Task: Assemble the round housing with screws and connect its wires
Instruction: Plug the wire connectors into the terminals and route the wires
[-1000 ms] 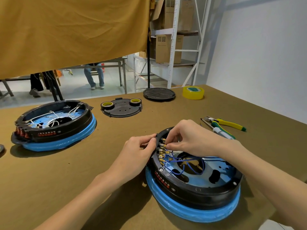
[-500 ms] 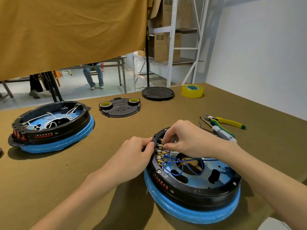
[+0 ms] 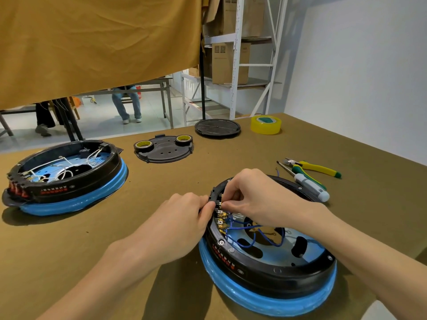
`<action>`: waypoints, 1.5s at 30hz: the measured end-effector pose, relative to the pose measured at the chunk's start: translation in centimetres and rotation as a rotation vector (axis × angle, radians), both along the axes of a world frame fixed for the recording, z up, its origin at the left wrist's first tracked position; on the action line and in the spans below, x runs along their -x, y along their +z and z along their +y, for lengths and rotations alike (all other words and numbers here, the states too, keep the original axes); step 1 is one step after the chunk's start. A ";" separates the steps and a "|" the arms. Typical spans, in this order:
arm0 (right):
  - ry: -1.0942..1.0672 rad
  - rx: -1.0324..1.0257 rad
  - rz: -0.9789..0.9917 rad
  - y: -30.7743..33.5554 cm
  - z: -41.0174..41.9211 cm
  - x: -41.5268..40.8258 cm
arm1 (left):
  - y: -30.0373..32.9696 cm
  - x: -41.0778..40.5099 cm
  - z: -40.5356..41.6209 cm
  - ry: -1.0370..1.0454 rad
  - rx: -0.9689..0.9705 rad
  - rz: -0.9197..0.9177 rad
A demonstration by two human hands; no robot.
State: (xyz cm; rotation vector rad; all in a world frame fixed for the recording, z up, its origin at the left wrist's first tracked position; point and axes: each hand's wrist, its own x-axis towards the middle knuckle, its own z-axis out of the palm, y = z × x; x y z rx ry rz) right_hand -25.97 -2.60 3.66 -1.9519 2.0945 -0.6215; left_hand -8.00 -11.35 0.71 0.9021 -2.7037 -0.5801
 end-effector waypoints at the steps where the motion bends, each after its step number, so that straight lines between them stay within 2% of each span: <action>1: -0.001 -0.013 0.027 0.2 -0.3 -0.2 | 0.0 0.0 0.0 -0.009 -0.016 0.001; 4: 0.003 -0.039 0.062 0.7 -0.7 -0.4 | -0.1 0.0 -0.1 -0.025 -0.043 0.002; 12: -0.025 0.023 -0.085 0.0 0.1 0.5 | 0.8 -0.1 -0.2 -0.073 -0.264 0.112; 21: 0.009 0.002 -0.059 0.2 0.1 0.2 | 0.5 0.0 0.2 -0.062 -0.136 0.111; 27: 0.008 0.016 -0.046 0.0 0.3 0.0 | 0.5 -0.2 0.0 -0.094 -0.167 0.130; 34: -0.005 0.097 -0.058 0.1 1.5 0.1 | 1.9 -0.6 -0.4 -0.179 -0.425 0.009; 37: -0.008 0.160 -0.063 0.0 2.4 -0.2 | 2.2 -0.7 -0.7 -0.200 -0.375 -0.049; 41: -0.004 0.070 -0.006 -0.1 2.5 -0.7 | 1.9 -0.6 -0.9 -0.174 -0.297 -0.048; 45: 0.008 0.050 0.002 0.2 2.4 -0.5 | 1.9 -0.7 -0.8 -0.164 -0.310 -0.047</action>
